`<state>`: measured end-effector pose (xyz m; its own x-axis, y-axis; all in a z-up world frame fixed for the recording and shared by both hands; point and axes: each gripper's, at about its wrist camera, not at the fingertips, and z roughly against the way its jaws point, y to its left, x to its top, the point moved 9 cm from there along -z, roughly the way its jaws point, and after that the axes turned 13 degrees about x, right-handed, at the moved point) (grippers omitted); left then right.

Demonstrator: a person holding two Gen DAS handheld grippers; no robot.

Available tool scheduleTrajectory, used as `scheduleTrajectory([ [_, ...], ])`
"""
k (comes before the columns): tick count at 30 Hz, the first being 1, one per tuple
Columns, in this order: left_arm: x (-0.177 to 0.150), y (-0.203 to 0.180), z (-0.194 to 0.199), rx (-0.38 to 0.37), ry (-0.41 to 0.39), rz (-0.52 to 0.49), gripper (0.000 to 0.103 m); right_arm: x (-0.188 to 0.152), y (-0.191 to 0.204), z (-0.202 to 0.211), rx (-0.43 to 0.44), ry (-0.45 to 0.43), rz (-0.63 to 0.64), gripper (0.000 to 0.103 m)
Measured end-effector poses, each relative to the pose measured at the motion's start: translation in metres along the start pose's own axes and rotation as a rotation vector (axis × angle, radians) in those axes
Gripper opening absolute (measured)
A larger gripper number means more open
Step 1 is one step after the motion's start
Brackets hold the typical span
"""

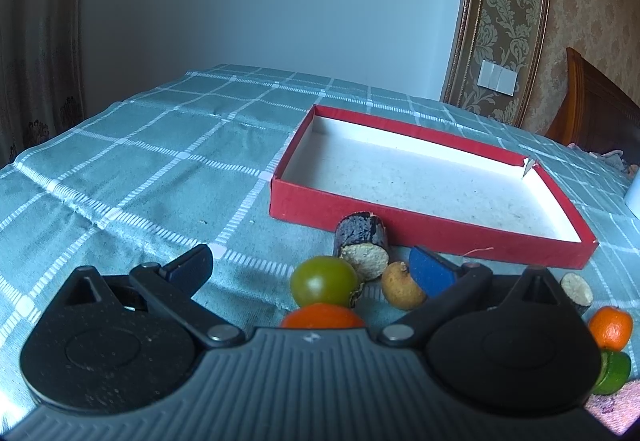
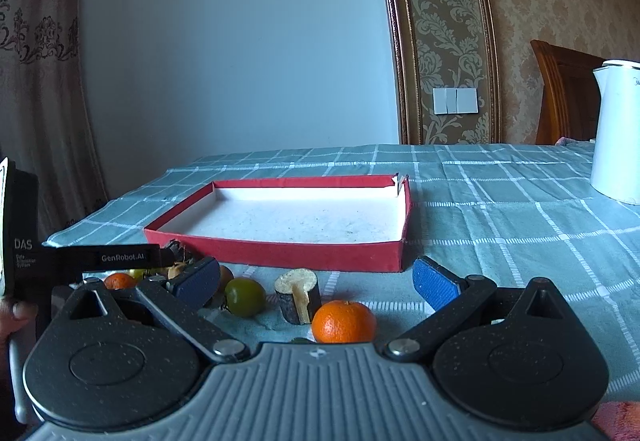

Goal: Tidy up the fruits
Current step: 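Grasp the green cucumber slice with the right gripper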

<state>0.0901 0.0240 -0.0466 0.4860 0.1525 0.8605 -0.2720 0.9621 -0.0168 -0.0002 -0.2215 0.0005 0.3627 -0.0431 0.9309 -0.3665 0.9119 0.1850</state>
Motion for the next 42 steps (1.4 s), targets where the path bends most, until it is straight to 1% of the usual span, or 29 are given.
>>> scheduleTrajectory([
  [5,0.0,0.0,0.0,-0.005,-0.001,0.005,0.103,-0.016,0.003,0.01,0.01,0.058,0.065,0.103],
  [8,0.0,0.0,0.001,-0.009,-0.002,0.007,0.103,-0.021,0.004,0.011,-0.009,0.073,0.105,0.103],
  [11,0.001,0.0,0.002,-0.01,-0.004,0.011,0.103,-0.023,0.002,0.008,-0.012,0.085,0.093,0.103],
  [12,0.0,0.0,0.002,-0.012,-0.006,0.014,0.103,-0.024,0.002,0.007,-0.003,0.089,0.084,0.101],
  [13,0.0,0.0,0.002,-0.013,-0.006,0.016,0.103,-0.025,0.002,0.006,0.005,0.093,0.078,0.097],
  [14,0.0,0.0,0.002,-0.014,-0.006,0.018,0.103,-0.026,0.003,0.004,0.013,0.106,0.07,0.089],
  [15,0.001,0.0,0.002,-0.015,-0.005,0.02,0.103,-0.028,0.004,0.003,0.019,0.118,0.064,0.075],
  [16,0.001,0.0,0.002,-0.016,-0.005,0.021,0.103,-0.03,0.005,0.0,0.026,0.13,0.058,0.066],
  [17,0.001,0.0,0.003,-0.018,-0.006,0.021,0.103,-0.033,0.006,-0.003,0.033,0.145,0.05,0.052],
  [19,0.001,0.0,0.003,-0.02,-0.009,0.023,0.103,-0.037,0.007,-0.008,0.032,0.167,0.036,0.052],
  [22,0.0,0.001,0.003,-0.027,-0.007,0.027,0.103,-0.04,0.007,-0.01,0.012,0.179,0.033,0.052],
  [26,0.0,0.001,0.003,-0.034,-0.003,0.033,0.103,-0.044,0.007,-0.014,0.008,0.196,0.017,0.051],
  [29,0.0,0.002,0.002,-0.037,-0.001,0.038,0.103,-0.048,0.007,-0.017,0.007,0.208,0.01,0.047],
  [30,0.0,0.002,0.002,-0.038,0.0,0.04,0.103,-0.048,0.006,-0.018,0.008,0.212,0.006,0.043],
  [38,0.0,0.002,0.002,-0.04,0.001,0.042,0.103,-0.049,0.006,-0.016,0.025,0.188,-0.019,0.038],
  [42,0.0,0.002,0.002,-0.041,0.002,0.042,0.103,-0.04,0.01,-0.007,0.042,0.161,-0.028,0.038],
])
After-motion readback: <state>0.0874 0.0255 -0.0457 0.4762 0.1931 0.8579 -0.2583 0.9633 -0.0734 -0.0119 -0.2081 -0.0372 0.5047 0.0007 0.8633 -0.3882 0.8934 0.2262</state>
